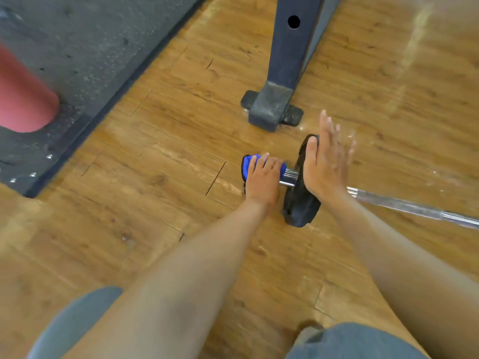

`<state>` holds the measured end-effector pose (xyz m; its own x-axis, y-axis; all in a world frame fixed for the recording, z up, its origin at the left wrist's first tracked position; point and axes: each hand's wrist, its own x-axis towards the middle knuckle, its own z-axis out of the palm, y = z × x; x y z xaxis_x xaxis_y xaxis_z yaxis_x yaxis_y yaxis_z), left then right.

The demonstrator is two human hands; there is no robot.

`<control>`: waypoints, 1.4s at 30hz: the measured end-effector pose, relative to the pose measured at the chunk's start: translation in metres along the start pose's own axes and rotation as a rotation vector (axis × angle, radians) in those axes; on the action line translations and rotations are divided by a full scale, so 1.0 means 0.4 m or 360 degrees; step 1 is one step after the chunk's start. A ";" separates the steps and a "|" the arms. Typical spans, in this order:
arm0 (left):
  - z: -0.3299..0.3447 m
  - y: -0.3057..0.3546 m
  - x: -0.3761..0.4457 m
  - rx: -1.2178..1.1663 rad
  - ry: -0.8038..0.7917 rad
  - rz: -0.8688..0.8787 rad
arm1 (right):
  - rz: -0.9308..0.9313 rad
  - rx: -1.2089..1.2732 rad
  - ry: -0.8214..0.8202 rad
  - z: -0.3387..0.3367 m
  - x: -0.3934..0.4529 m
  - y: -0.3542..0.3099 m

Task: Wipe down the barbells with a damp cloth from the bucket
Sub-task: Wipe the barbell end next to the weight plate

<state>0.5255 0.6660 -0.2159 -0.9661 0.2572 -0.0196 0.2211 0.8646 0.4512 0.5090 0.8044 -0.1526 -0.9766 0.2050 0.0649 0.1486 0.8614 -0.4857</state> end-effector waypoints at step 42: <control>0.045 0.078 -0.602 -0.0198 -0.0090 0.0108 | -0.0122 -0.0458 -0.0257 -0.083 -0.548 -0.037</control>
<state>0.7676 0.6387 -0.2133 -0.9398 0.3401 -0.0337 0.2641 0.7853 0.5600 0.7261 0.7623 -0.1308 -0.9952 0.0781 -0.0586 0.0891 0.9721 -0.2170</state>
